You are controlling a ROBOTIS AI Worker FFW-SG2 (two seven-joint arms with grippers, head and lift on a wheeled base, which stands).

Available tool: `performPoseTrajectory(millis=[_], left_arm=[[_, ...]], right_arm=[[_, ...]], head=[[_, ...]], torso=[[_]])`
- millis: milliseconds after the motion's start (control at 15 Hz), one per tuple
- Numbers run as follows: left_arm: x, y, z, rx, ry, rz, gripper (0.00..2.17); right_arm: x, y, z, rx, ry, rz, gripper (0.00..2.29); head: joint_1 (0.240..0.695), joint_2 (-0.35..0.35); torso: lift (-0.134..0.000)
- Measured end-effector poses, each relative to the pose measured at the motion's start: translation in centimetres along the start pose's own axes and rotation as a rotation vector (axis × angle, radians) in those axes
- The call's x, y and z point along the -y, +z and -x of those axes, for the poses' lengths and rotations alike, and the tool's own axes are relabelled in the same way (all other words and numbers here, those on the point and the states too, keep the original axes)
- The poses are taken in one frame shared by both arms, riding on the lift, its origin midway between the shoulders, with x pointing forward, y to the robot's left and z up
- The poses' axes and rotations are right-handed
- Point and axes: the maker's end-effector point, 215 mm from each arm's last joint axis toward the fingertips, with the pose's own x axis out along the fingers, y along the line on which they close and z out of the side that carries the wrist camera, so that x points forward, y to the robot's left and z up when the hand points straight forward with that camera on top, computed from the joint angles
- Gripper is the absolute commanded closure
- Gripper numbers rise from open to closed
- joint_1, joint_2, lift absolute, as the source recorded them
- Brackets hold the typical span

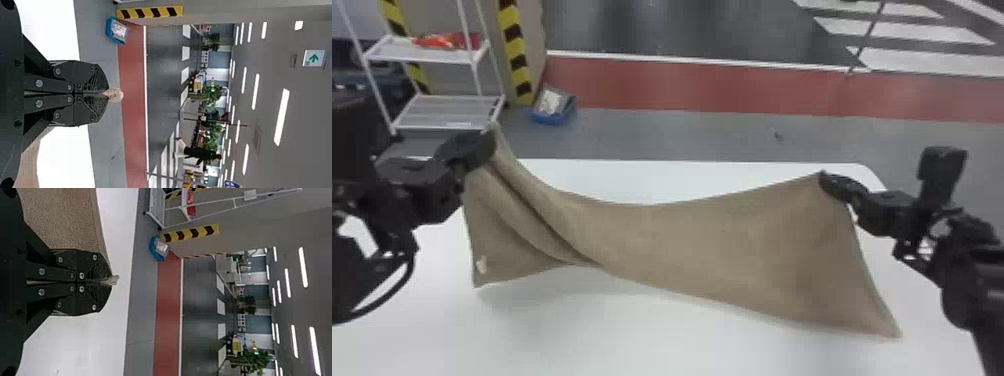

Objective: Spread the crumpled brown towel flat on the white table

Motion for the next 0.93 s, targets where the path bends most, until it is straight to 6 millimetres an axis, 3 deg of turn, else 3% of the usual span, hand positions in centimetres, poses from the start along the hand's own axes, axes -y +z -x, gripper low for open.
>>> performPoseTrajectory(millis=[267, 467, 667, 867, 933], left_arm=[[0.3, 1.4, 1.0, 0.026, -0.030, 0.038, 1.72], [0.7, 1.5, 1.6, 0.021, -0.049, 0.049, 1.72], [0.5, 0.9, 1.4, 0.006, -0.048, 0.048, 1.72], [-0.3, 0.8, -0.7, 0.023, -0.044, 0.064, 1.72], [-0.4, 1.3, -1.5, 0.048, -0.048, 0.070, 1.72]], right_arm=[[6.8, 5.2, 5.8, 0.120, -0.126, -0.068, 1.21], [9.3, 7.1, 8.1, 0.158, -0.162, -0.079, 1.21], [9.9, 7.6, 8.2, 0.177, -0.166, -0.094, 1.21], [9.4, 9.0, 5.7, 0.203, -0.151, -0.084, 1.21], [9.2, 9.8, 4.7, 0.224, -0.145, -0.082, 1.21]], head=[[0.601, -0.219], [0.587, -0.255], [0.585, -0.266], [0.577, -0.252], [0.556, -0.238]], torso=[[-0.124], [-0.124], [-0.124], [-0.124], [-0.124]])
